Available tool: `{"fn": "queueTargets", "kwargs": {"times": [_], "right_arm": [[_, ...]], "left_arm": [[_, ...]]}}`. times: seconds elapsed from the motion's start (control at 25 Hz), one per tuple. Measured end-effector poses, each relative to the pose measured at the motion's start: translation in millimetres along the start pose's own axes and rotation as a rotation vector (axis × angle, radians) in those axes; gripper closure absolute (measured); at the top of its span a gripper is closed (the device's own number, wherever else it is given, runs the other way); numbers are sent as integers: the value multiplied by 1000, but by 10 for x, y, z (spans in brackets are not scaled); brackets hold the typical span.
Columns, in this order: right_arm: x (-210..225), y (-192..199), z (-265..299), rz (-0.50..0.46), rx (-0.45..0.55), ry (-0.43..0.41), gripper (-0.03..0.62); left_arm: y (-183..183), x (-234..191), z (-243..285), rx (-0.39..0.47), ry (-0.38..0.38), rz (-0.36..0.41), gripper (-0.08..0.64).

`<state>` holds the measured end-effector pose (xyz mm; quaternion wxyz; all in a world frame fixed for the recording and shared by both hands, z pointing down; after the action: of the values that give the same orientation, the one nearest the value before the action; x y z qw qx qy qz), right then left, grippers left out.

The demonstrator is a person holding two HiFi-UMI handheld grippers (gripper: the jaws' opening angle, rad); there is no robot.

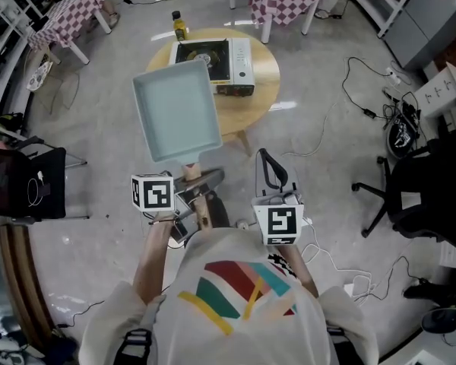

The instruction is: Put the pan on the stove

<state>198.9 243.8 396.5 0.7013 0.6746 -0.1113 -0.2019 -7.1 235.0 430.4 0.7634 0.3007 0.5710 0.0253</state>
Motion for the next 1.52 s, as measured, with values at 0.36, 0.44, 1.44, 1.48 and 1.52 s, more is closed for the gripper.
{"fn": "queueTargets", "kwargs": {"times": [0.36,0.44,1.44,1.48,1.52], "right_arm": [[41,-78,944,-50,11,-5,594],[27,-148,1263,-54,10,-1,594],[59,-519,3304,-35,-42,96,594],[70,-522,3327,-34,-41,89,594],[83,-527,3346,-33,-40,81,594]], "left_arm": [[-816,-508,94,7,8,42,552],[-1100,-641,86,-2,3,48,551],[-2964,-1386,356,-157,114,40,551],[-2960,-1373,364,-155,111,37,551],[-2957,-1360,369,-153,109,35,551]]}}
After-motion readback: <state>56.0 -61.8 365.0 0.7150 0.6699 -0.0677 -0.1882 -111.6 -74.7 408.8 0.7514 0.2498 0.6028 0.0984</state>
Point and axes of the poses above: the fingertips, and each gripper's own axes: z forward along the fingers, x to its right, y out of its underside, the point moved 10 cm from there along -z, backward along the fingers, and after that the axes turned 2 degrees about x, right-handed, at the moved point
